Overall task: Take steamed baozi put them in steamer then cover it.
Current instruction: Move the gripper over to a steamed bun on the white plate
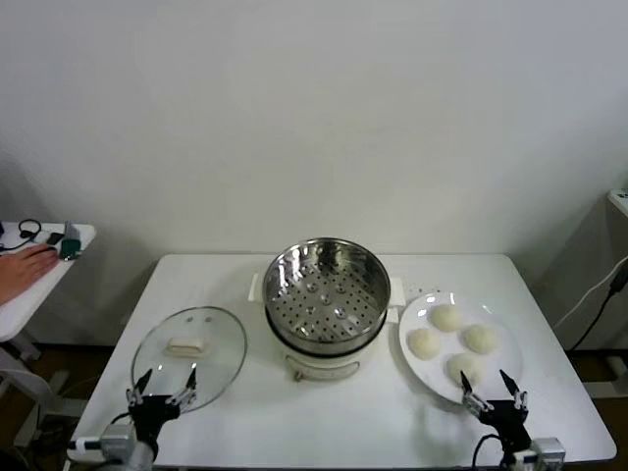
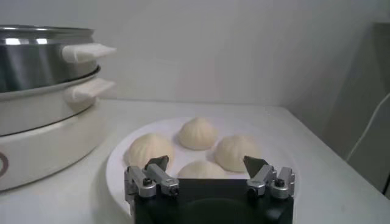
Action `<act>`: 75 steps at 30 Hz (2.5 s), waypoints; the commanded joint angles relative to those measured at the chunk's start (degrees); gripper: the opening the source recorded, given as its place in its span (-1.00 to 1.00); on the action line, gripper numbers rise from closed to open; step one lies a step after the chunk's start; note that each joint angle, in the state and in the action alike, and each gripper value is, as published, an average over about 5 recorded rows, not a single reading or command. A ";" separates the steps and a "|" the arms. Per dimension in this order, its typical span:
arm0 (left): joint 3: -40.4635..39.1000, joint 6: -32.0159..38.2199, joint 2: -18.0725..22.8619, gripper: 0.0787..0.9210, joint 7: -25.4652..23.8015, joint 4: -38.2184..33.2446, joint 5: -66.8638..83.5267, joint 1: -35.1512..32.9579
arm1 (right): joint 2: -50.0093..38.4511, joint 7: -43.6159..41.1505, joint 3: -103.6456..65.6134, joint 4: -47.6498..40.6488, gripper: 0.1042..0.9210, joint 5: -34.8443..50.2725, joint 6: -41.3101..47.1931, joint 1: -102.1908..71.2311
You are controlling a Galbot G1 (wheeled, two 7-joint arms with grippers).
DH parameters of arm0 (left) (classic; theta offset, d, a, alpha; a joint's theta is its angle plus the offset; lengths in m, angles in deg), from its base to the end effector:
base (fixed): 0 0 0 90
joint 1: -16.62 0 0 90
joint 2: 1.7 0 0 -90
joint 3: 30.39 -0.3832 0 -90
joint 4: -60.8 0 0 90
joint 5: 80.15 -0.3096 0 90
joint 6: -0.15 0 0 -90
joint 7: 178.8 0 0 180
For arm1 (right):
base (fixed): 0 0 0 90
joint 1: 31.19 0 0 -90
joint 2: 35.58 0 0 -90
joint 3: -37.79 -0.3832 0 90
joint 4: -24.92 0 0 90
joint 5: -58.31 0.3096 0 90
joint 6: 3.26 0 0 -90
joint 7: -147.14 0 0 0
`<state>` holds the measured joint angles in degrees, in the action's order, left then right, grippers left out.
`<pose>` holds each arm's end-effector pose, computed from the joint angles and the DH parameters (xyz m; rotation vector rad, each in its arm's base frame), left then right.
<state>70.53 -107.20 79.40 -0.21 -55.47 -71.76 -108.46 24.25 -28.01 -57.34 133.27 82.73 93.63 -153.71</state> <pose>0.0880 0.0900 -0.3490 0.1135 -2.7035 -0.0883 0.1211 -0.1663 -0.3545 0.0111 -2.7803 0.1563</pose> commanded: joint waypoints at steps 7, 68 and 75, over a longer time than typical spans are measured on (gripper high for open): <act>-0.13 0.09 -0.46 0.77 -0.04 -0.10 -0.04 0.43 | -16.70 -5.60 4.00 -2.05 0.76 0.39 18.80 20.28; 0.85 2.76 0.97 0.77 -0.16 3.00 -2.85 -0.31 | -6.96 -65.40 102.66 -62.21 0.75 -18.33 0.36 102.79; 0.80 2.69 1.38 0.77 -0.06 2.93 -3.31 -0.29 | -6.62 -64.98 101.54 -63.42 0.43 -19.50 -0.29 102.62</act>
<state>71.35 -104.48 80.80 -0.28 -52.65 -74.88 -108.74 16.49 -93.15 45.25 72.21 64.41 93.53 -49.81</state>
